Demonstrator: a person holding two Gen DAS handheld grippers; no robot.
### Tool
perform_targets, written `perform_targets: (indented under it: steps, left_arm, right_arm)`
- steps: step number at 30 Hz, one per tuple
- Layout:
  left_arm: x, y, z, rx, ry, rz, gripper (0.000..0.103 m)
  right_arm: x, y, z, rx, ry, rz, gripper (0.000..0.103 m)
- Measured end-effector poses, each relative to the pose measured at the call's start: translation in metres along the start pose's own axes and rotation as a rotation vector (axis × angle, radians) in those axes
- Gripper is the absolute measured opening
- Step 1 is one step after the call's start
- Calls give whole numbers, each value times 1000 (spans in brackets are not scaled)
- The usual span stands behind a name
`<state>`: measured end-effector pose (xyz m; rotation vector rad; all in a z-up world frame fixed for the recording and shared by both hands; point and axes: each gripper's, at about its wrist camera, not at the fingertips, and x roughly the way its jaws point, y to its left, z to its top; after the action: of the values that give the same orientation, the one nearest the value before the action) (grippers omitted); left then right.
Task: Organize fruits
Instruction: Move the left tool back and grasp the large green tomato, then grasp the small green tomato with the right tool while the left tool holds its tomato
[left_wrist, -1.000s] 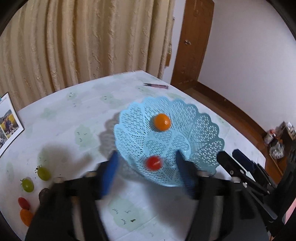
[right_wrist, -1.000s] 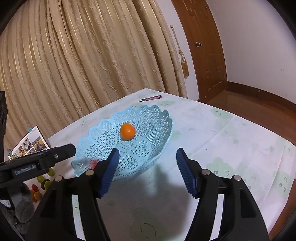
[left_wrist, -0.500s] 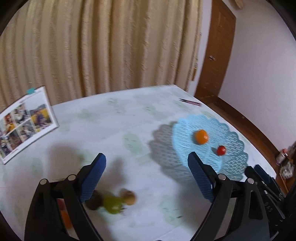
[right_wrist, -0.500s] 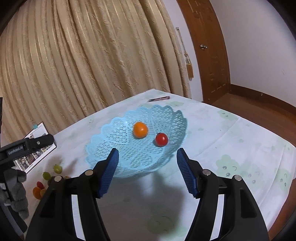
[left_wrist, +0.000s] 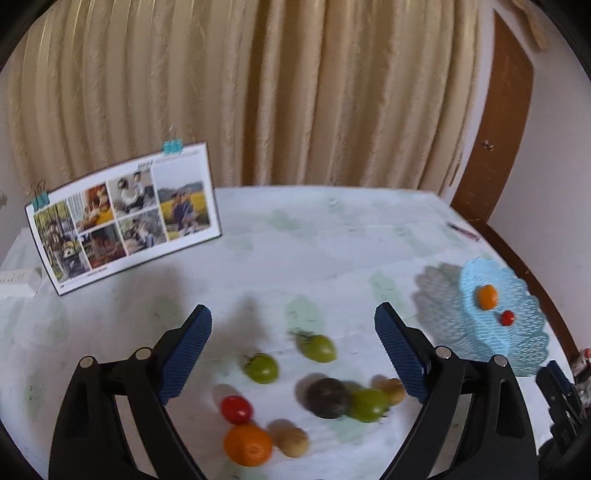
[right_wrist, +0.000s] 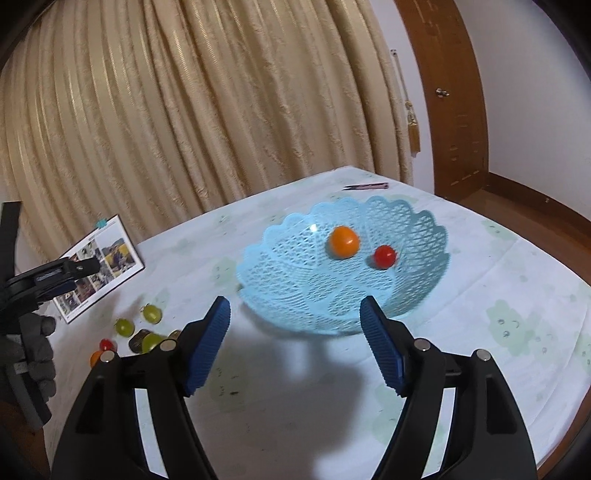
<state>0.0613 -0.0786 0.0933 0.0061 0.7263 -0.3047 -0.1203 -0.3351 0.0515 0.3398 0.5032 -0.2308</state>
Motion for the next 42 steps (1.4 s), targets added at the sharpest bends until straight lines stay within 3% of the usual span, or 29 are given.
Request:
perform_targets:
  steps: [5, 12, 18, 23, 27, 35, 42]
  left_arm:
    - [30, 10, -7, 11, 88, 8, 89]
    - [60, 36, -24, -56, 202, 26, 63]
    - [71, 39, -36, -53, 256, 2, 62]
    - [81, 35, -45, -44, 295, -7, 50]
    - [79, 34, -45, -44, 281, -18, 31]
    - [53, 41, -29, -61, 196, -26, 31]
    - [18, 48, -9, -78, 90, -31, 31]
  right_arm:
    - [3, 15, -5, -31, 23, 11, 74]
    - [8, 29, -10, -65, 48, 12, 74]
    - [17, 40, -14, -87, 78, 28, 74]
    - [22, 53, -16, -126, 92, 39, 74]
    - [28, 61, -15, -140, 106, 56, 74]
    - [45, 87, -7, -177, 163, 120, 74]
    - [89, 128, 0, -225, 288, 213, 74]
